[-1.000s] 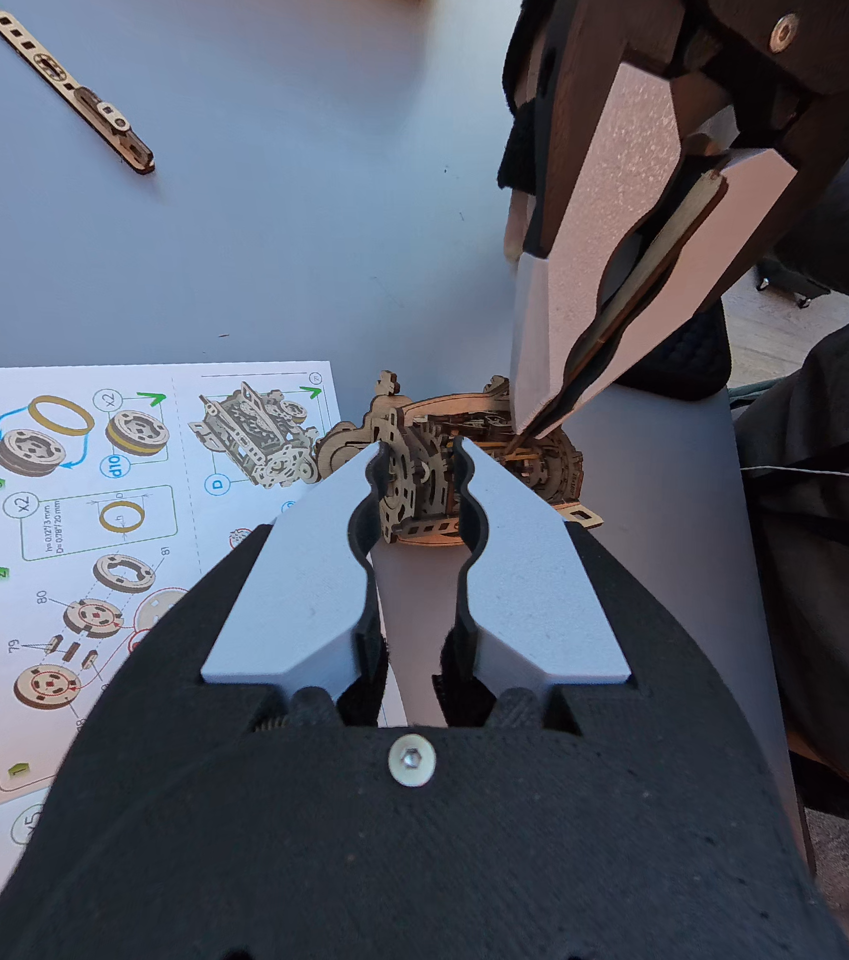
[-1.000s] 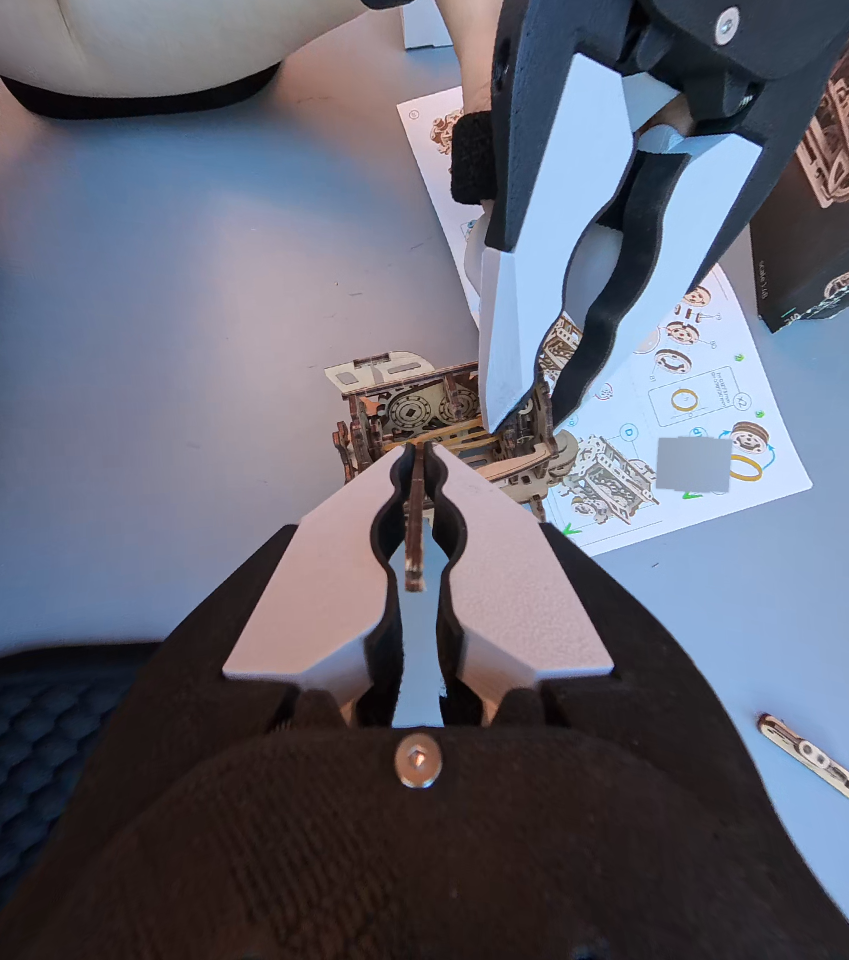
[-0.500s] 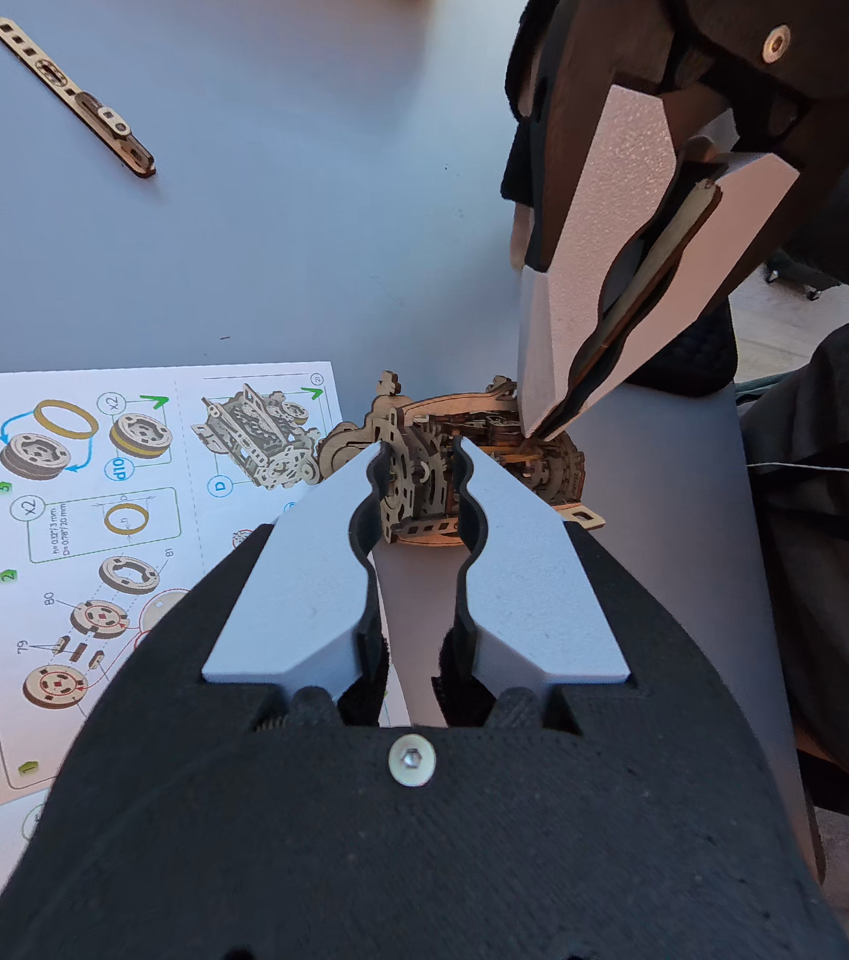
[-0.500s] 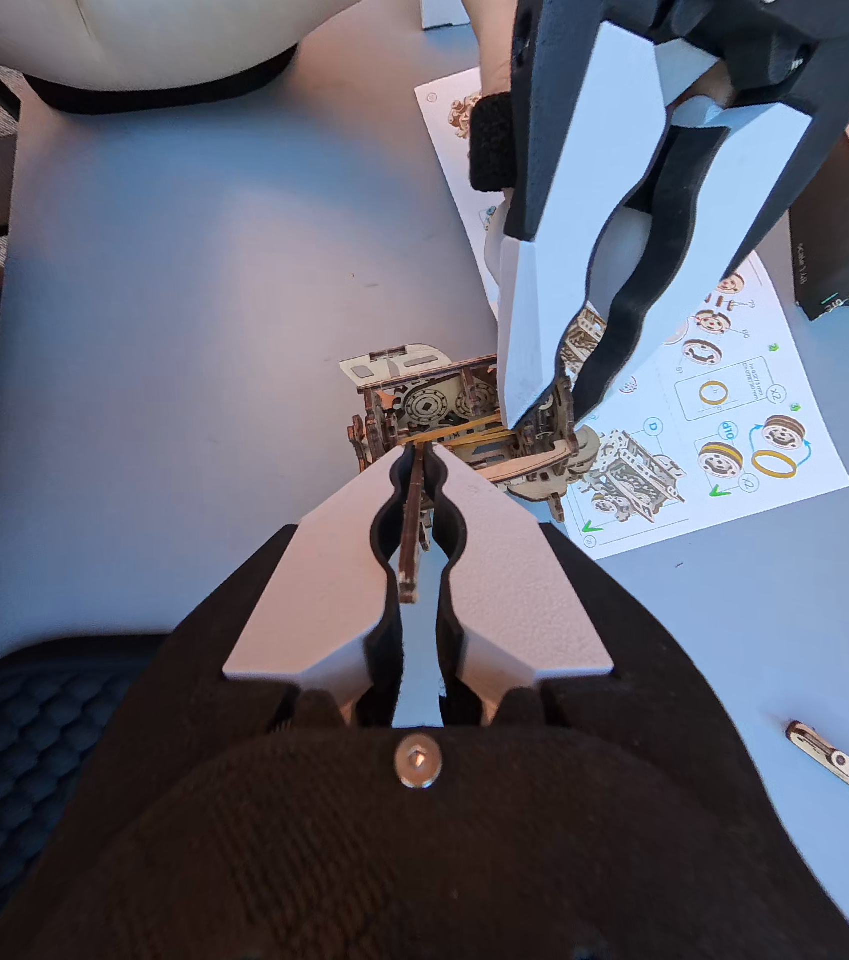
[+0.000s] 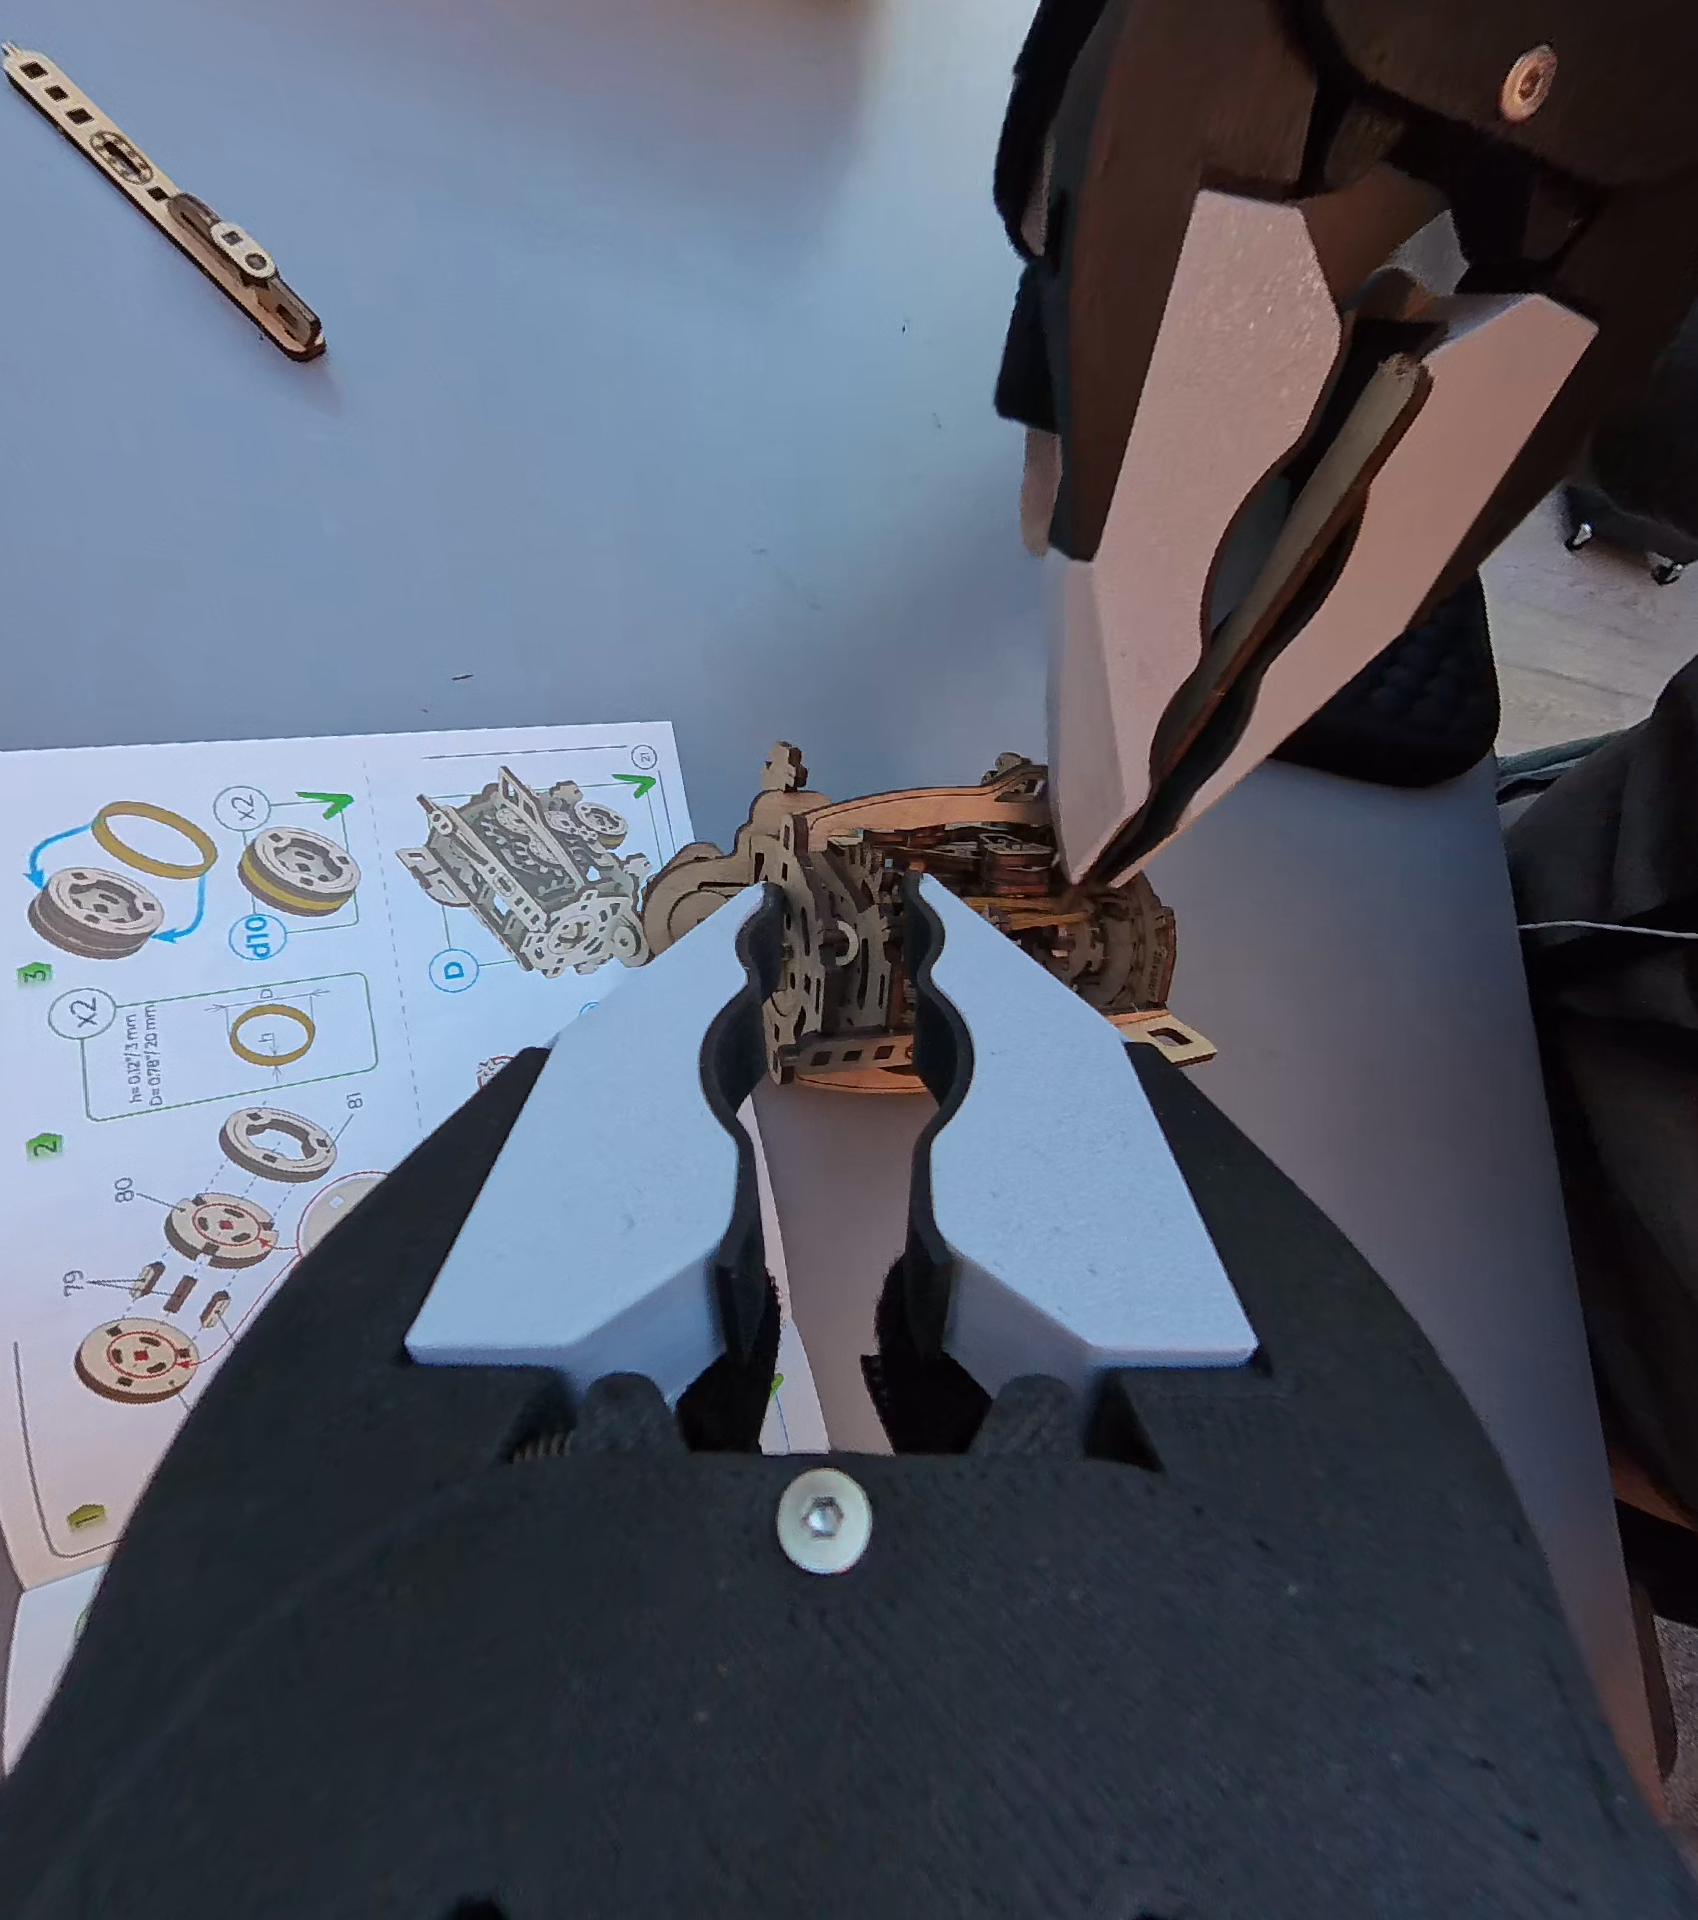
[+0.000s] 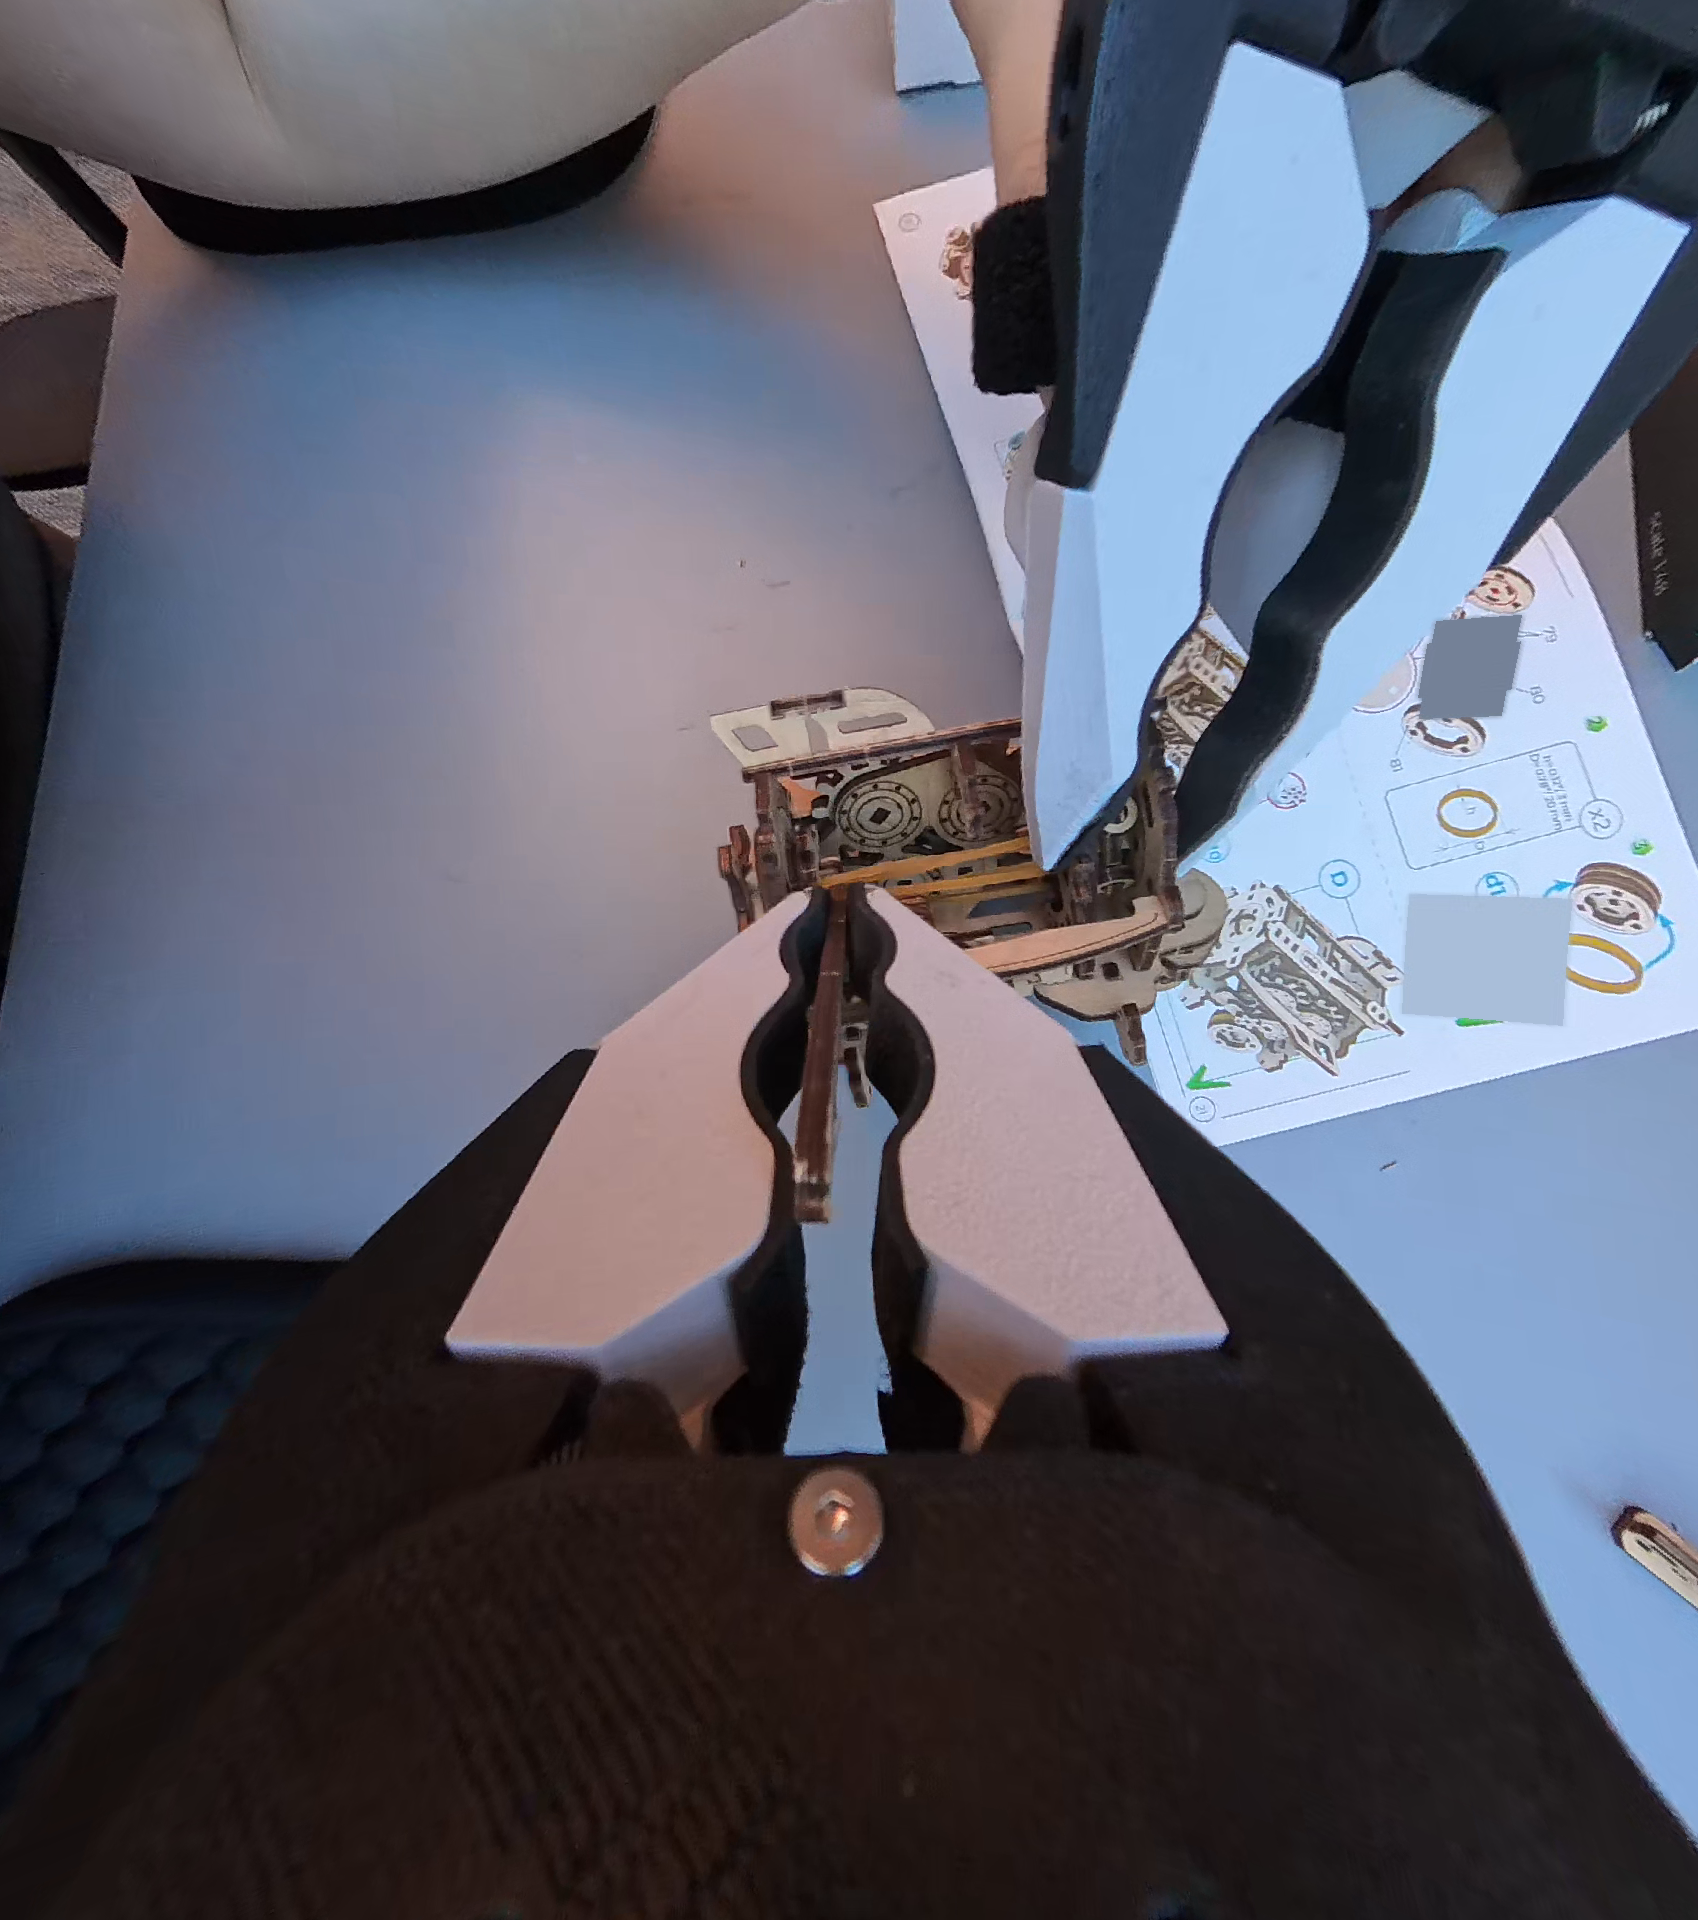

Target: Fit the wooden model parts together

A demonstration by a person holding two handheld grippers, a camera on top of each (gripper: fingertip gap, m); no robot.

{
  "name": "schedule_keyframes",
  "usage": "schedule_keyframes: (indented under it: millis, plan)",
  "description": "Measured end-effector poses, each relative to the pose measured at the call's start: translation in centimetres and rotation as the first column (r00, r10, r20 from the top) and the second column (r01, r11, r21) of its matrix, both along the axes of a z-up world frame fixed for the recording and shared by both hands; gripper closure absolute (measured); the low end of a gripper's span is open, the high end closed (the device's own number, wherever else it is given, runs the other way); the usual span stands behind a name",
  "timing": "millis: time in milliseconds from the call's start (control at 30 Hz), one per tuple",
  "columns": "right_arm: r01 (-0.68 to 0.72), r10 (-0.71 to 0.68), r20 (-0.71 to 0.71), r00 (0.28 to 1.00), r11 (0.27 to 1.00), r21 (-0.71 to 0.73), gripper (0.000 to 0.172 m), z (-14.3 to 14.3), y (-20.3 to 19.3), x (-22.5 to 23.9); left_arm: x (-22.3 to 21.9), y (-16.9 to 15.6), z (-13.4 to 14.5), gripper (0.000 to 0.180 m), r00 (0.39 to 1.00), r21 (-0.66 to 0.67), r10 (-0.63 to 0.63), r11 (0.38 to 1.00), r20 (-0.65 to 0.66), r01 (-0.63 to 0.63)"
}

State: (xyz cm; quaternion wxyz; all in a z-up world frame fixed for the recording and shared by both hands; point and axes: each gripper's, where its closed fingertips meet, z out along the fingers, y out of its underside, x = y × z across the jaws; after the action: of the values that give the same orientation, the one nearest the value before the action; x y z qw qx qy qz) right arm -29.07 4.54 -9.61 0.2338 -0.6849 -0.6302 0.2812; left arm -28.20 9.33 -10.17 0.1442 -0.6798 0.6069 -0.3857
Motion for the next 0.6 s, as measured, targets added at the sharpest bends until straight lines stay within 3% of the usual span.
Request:
schedule_keyframes:
  millis: [600]
  plan:
    - [-0.040,0.038,0.027,0.999,0.998,0.052,0.171,-0.20,0.01,0.47,0.03,0.01,-0.01,0.160,1.000,0.011,-0.005,1.000,0.006,0.005]
